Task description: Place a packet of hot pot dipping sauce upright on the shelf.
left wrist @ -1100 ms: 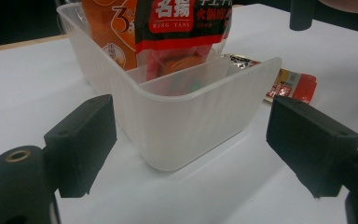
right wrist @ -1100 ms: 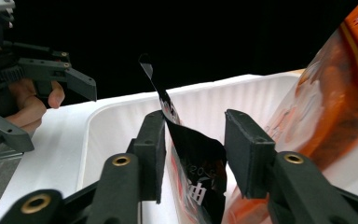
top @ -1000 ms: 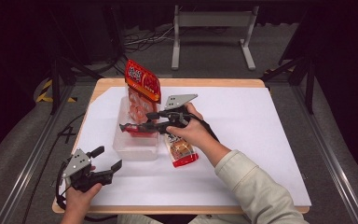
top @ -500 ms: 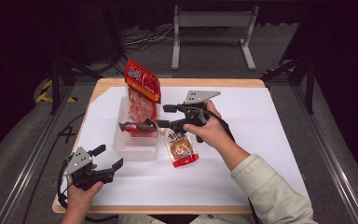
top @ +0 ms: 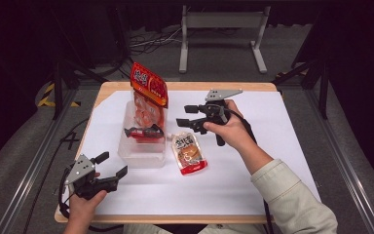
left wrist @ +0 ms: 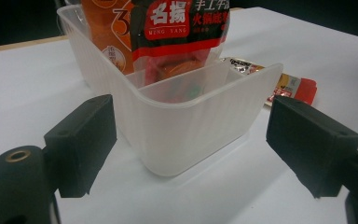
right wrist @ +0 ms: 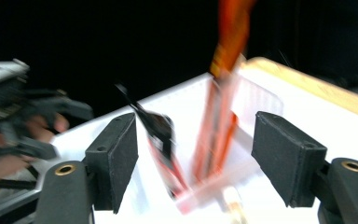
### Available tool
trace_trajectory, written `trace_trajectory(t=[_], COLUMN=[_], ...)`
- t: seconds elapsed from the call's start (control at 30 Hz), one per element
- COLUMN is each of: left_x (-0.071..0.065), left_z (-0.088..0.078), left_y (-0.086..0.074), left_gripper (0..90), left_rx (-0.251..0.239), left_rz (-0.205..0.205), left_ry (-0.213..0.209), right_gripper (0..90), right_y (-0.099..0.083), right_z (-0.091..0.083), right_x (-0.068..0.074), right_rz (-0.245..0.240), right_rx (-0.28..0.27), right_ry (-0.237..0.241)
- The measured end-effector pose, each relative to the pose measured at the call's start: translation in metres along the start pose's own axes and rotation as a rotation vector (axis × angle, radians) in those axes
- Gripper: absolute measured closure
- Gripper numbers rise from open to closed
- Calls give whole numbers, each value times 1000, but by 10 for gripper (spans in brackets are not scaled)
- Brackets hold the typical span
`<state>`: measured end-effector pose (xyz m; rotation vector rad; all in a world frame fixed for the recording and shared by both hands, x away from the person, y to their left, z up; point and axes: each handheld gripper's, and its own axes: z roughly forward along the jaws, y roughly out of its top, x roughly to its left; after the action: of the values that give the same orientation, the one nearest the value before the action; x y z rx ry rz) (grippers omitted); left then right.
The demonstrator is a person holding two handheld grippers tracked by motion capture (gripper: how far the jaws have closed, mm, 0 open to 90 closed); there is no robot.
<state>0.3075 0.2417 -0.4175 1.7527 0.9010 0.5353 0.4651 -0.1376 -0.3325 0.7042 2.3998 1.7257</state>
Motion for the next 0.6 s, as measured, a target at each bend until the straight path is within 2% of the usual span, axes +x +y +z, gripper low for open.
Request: trace_trajectory(t=[0.1,0.27,0.37,0.43,0.6], left_x=[0,0,0,0,0], left_z=[0,-1,-1,-1,-1], left_y=[0,0,-1,-1,-1], left_gripper=[167,167,167,167,167], left_rx=[3,3,3,3,5], left_rz=[1,4,2,3,3], left_ry=[1,4,3,3,4], right_gripper=[300,293,314,359,340], right_y=[-4,-7,-9,-11,-17], right_z=[2,4,5,7,13], right_x=[-7,-14,-17,-19,-24], right_rz=[12,17,17,21,2], right_rx=[35,58,65,85,130], right_ry=[-37,-82,-90,-103,-137])
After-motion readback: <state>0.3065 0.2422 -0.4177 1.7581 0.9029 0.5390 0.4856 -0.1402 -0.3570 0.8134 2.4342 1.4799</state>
